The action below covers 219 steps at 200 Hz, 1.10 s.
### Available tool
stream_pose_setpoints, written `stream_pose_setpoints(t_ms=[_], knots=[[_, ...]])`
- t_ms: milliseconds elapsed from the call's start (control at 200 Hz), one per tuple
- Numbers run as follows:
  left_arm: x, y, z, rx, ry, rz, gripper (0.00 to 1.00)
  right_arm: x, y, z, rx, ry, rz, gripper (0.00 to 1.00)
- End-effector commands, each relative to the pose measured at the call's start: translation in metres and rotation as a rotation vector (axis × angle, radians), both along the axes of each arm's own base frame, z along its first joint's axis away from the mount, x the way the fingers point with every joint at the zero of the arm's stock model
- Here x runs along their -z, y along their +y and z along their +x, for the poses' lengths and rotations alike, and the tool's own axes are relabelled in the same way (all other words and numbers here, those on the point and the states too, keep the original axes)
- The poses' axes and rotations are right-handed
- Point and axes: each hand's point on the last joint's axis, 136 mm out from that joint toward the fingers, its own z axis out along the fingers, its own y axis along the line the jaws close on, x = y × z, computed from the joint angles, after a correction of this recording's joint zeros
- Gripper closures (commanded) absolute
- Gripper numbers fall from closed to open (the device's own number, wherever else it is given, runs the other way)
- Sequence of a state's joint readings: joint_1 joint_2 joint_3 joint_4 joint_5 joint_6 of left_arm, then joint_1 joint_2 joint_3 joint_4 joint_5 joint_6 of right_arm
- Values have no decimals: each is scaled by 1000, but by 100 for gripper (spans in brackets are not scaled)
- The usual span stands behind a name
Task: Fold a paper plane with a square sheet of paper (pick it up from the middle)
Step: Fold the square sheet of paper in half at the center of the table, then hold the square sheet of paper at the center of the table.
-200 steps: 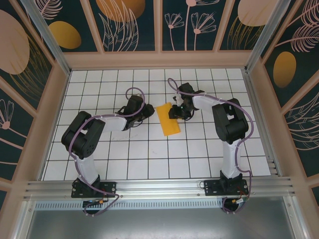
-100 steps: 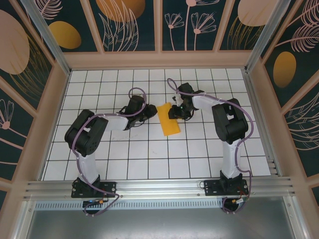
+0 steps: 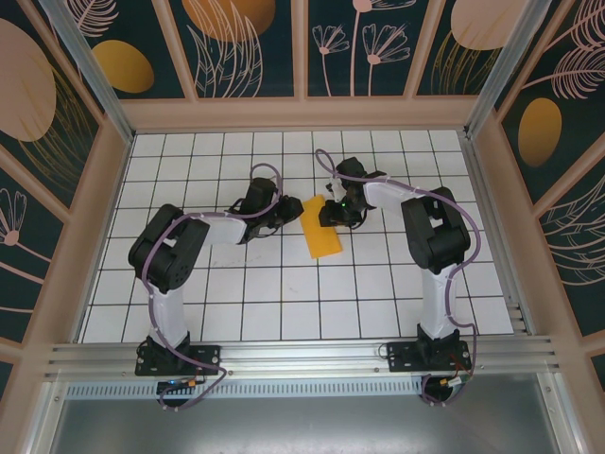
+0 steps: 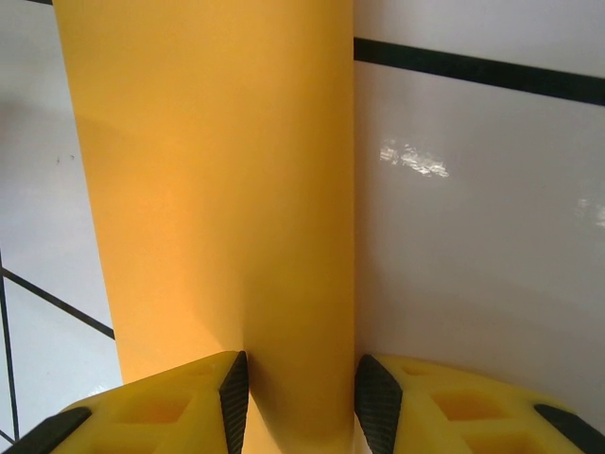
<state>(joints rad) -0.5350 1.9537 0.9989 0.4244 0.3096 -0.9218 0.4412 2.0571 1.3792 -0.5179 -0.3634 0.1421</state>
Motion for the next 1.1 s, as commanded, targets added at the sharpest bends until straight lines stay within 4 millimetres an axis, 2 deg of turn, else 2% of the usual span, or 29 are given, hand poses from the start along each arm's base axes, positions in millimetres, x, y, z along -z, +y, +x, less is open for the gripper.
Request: stream_pose_setpoints(t_ms=[0,170,510,816,1091], knots=[[-3,-14,3,43,-2,-51,79,66,-35,-16,11,77,-204,57],[2,-22,0,77,25,-73,84,68,-36,-17,11,83,-208,58],[22,-33,-5,114,97,-60,86,70,-36,-19,12,90,-209,58],[52,-21,-8,75,195,46,89,72,-37,-20,15,96,-213,58],[94,0,-19,23,324,186,90,64,-34,-18,20,84,-198,58]])
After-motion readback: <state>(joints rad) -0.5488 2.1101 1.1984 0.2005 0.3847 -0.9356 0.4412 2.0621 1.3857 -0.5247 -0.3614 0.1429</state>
